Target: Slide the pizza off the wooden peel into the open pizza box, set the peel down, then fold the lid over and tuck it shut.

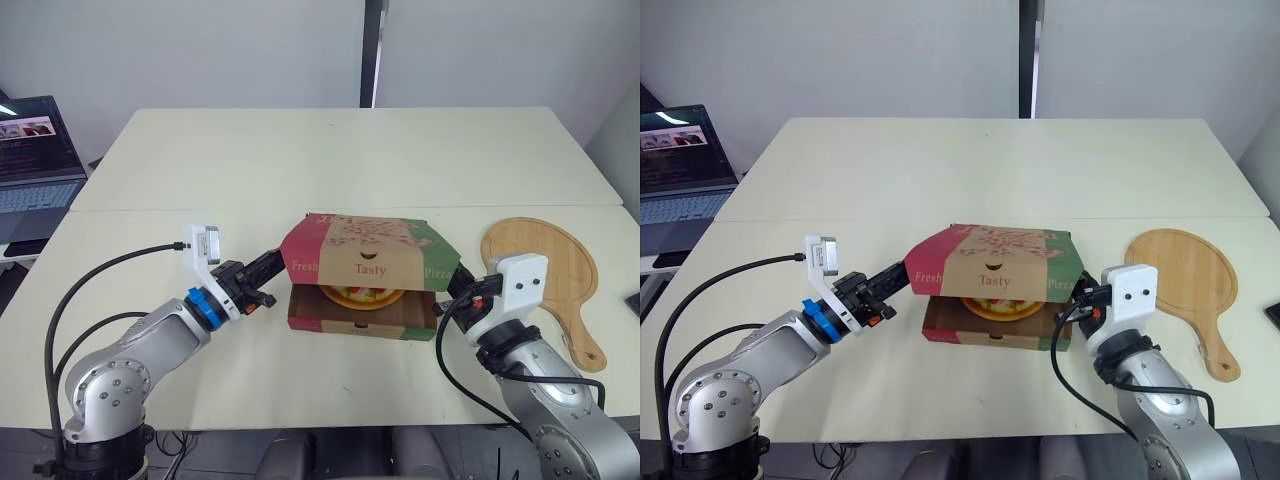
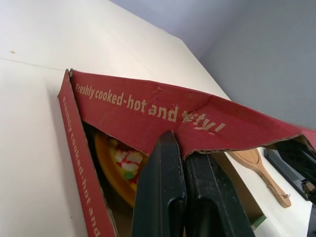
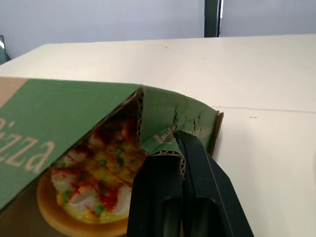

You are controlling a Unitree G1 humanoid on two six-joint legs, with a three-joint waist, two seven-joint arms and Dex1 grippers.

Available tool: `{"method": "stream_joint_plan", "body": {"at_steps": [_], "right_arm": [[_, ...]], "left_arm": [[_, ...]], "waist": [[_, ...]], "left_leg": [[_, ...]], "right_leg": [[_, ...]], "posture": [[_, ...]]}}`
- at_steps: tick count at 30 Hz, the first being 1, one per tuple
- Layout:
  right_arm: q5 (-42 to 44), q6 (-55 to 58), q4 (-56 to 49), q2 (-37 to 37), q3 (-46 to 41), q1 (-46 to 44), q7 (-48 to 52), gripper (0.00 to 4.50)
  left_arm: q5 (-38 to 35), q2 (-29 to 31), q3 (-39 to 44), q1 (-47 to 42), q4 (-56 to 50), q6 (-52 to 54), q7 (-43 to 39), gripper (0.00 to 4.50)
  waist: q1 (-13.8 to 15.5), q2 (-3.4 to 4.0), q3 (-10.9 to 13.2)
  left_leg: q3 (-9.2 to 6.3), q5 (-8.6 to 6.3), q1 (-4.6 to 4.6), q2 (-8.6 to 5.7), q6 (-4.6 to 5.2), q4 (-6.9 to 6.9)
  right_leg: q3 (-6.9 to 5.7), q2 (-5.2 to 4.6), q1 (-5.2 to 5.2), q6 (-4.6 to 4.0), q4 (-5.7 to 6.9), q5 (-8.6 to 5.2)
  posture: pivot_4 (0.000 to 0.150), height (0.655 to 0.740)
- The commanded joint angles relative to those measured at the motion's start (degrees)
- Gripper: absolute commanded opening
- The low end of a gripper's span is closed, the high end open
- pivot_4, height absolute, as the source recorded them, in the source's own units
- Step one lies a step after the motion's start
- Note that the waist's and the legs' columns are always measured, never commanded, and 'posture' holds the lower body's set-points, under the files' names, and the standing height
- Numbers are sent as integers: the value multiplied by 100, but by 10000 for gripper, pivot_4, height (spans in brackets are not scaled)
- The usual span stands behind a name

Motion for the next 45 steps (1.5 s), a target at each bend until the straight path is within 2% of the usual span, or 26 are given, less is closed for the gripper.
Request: {"method": "stream_joint_plan", "body": {"at_steps": [1,10,25,29,36,40,43,45], "right_arm": [[186,-22,-225,111,34,14,-47,529],[20,-34,6,58,356,129,-126,529],[-75,-211,166,60,372,179,-94,529],[-64,-309,197,-62,235,247,11,9897],[86,-415,180,-601,-300,750,506,34795],[548,-584,238,-1198,-1231,1259,1350,34795],[969,-630,403,-1598,-1913,1087,1730,34795],[1263,-539,505,-1866,-2234,803,1873,31025]], "left_arm": [[130,99,-43,111,-180,-151,-188,0],[339,76,-144,152,-163,-343,-309,0],[731,93,-115,214,-216,-573,-437,0],[808,101,-90,185,-205,-619,-459,0],[933,125,-86,176,-215,-688,-501,0],[978,97,-104,151,-212,-702,-500,0],[1005,78,-121,132,-209,-710,-501,0],[1013,73,-132,117,-203,-709,-504,0]], "waist": [[-2,0,0],[-2,0,0],[-7,0,0],[0,0,0],[12,-2,1],[18,-2,1],[11,-3,2],[7,-3,2]], "left_leg": [[0,-1,0,1,1,0],[-1,-1,1,2,2,-2],[-1,-2,3,6,3,-3],[-2,-2,2,6,2,-3],[-3,-2,0,5,3,-3],[-3,-3,1,6,4,-2],[0,-3,7,6,5,-1],[-1,-3,17,9,6,-2]], "right_leg": [[0,1,0,0,0,0],[-3,1,0,-3,0,-2],[-3,5,0,-4,0,-4],[-4,6,0,-5,0,-4],[-5,5,3,-4,-2,-5],[-6,5,9,-3,-3,-6],[-5,5,18,-2,-7,-6],[-6,9,28,-3,-7,-7]], "posture": [[1500,7400],[1500,7400],[1500,7400],[1500,7400],[1500,7400],[1500,7400],[1500,7400],[1500,7400]]}}
